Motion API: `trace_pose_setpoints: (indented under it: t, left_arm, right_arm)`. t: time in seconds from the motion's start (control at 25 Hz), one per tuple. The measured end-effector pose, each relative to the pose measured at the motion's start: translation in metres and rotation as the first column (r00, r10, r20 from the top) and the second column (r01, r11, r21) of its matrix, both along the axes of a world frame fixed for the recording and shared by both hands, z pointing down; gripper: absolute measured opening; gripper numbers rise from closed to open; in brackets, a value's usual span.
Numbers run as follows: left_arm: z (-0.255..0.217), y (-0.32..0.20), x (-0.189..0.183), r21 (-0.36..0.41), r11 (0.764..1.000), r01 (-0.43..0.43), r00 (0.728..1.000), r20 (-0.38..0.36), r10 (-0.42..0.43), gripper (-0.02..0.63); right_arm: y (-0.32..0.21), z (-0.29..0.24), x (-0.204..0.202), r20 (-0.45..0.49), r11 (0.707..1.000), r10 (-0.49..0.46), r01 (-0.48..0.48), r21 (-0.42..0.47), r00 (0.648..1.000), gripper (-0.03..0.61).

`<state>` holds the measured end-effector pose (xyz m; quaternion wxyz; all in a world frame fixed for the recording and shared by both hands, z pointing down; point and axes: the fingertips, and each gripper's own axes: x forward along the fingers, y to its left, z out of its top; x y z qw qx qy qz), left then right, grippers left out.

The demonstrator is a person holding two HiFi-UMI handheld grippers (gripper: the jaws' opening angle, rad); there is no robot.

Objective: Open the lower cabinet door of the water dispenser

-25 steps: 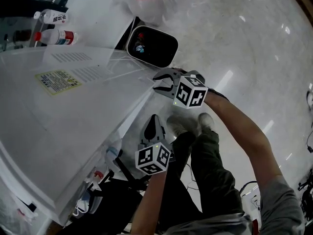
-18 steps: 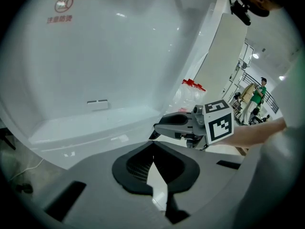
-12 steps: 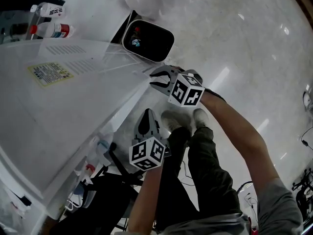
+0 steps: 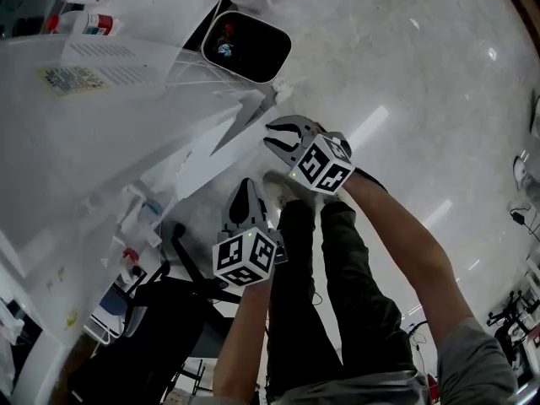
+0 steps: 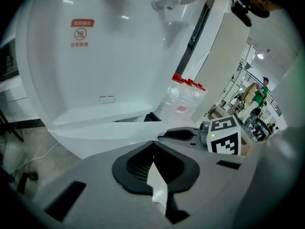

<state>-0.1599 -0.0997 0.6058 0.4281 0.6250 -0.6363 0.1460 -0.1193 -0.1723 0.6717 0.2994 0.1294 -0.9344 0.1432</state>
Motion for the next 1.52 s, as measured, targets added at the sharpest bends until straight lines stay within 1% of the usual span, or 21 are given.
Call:
trace_pose_setpoints:
  t: [0.2, 0.44, 0.56, 0.84, 0.96, 1.12, 1.4, 1.52]
  left_arm:
    - [0.001, 0.024, 0.007, -0.021, 0.999, 0.048, 0.999, 0.003, -0.048, 0.009]
    - [0.005, 0.045, 0.008, -0.042, 0.991, 0.125, 0.992, -0.004, -0.126, 0.009]
    - [0.003, 0.057, 0.008, -0.05, 0.988, 0.149, 0.989, 0.0, -0.149, 0.009]
    - [0.003, 0.096, 0.013, -0.079, 0.985, 0.152, 0.988, 0.008, -0.151, 0.009]
    - [0.004, 0.117, 0.016, -0.092, 0.984, 0.154, 0.988, 0.005, -0.155, 0.009]
    - [0.005, 0.143, 0.014, -0.091, 0.984, 0.156, 0.988, 0.005, -0.156, 0.009]
    - [0.005, 0.186, 0.002, -0.077, 0.986, 0.15, 0.988, -0.01, -0.151, 0.009]
    - [0.002, 0.206, -0.008, -0.064, 0.988, 0.144, 0.989, -0.016, -0.145, 0.009]
  right_arm:
    - [0.022, 0.0, 0.009, -0.008, 0.999, 0.045, -0.045, -0.028, 0.999, 0.091]
    - [0.04, 0.0, 0.016, -0.009, 0.997, 0.055, -0.055, -0.047, 0.998, 0.084]
    - [0.05, 0.0, 0.019, -0.009, 0.997, 0.064, -0.064, -0.052, 0.998, 0.081]
    - [0.083, 0.0, 0.026, -0.021, 0.991, 0.117, -0.118, -0.064, 0.993, 0.078]
    - [0.1, 0.001, 0.029, -0.037, 0.985, 0.154, -0.156, -0.076, 0.987, 0.078]
    - [0.129, 0.001, 0.031, -0.053, 0.976, 0.196, -0.2, -0.084, 0.979, 0.078]
    - [0.192, 0.002, 0.024, -0.071, 0.969, 0.224, -0.23, -0.088, 0.972, 0.075]
    - [0.22, 0.004, 0.016, -0.08, 0.957, 0.264, -0.272, -0.099, 0.961, 0.077]
